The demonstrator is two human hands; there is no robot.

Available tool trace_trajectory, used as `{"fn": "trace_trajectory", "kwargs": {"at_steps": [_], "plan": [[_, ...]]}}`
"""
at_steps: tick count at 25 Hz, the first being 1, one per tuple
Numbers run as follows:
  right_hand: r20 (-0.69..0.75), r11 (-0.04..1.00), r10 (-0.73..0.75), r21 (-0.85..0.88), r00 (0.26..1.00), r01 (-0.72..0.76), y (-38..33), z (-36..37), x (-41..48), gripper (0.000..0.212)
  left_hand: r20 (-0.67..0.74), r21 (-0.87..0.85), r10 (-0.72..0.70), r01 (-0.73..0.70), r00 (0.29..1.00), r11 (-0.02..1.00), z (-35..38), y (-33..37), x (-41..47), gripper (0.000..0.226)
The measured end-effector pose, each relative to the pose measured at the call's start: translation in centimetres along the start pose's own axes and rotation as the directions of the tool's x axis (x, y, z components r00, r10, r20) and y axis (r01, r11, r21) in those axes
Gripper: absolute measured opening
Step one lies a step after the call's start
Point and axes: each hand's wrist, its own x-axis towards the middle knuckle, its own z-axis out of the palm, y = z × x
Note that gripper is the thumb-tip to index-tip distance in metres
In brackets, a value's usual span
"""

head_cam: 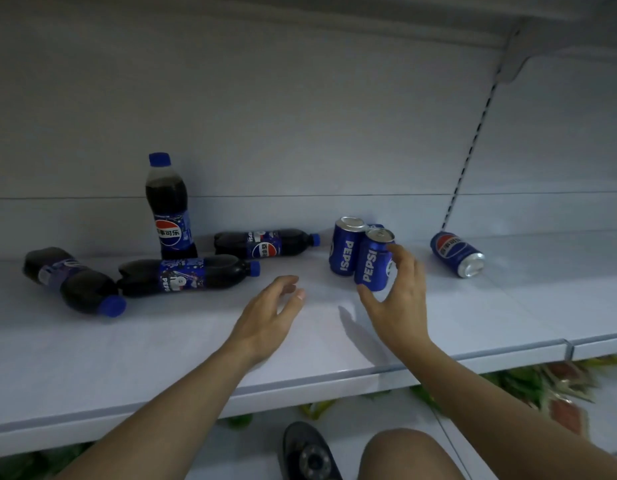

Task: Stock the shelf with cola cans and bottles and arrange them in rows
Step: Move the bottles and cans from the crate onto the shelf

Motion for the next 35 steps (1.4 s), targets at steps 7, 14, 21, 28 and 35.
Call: {"fn": "trace_trajectory", "kwargs": {"at_steps": [7,14,21,28,35], "plan": [[0.259,0.965,-0.262,0.081,0.93,0.25,-5.8,1.0,-2.4,0.053,-0.249,-0.177,0.023,-0.068,0.968,0.982,-3.0,0.0,-4.3,0.032],[0.424,0.837,-0.534,0.384,0.731,0.389,-19.1,9.0,-8.4,0.055,-0.596,-0.06,0.04,-0.094,0.802,0.994,-15.6,-1.8,-15.7,0.028],[0.46,0.608,-0.785,0.701,0.415,0.373,-34.5,15.7,-21.3,0.05,-0.808,0.189,0.047,0.183,0.587,0.965,-28.3,-3.2,-36.2,0.028],[0.465,0.461,-0.885,0.874,0.009,0.155,-43.0,17.6,-39.6,0.05,-0.954,0.063,-0.113,0.557,0.276,0.828,-28.9,-5.8,-59.4,0.026],[0.5,0.503,-0.809,0.861,-0.308,0.076,-44.1,19.4,-52.3,0.047,-0.968,-0.157,-0.245,0.624,0.056,0.765,-22.8,-10.2,-69.8,0.023]]}}
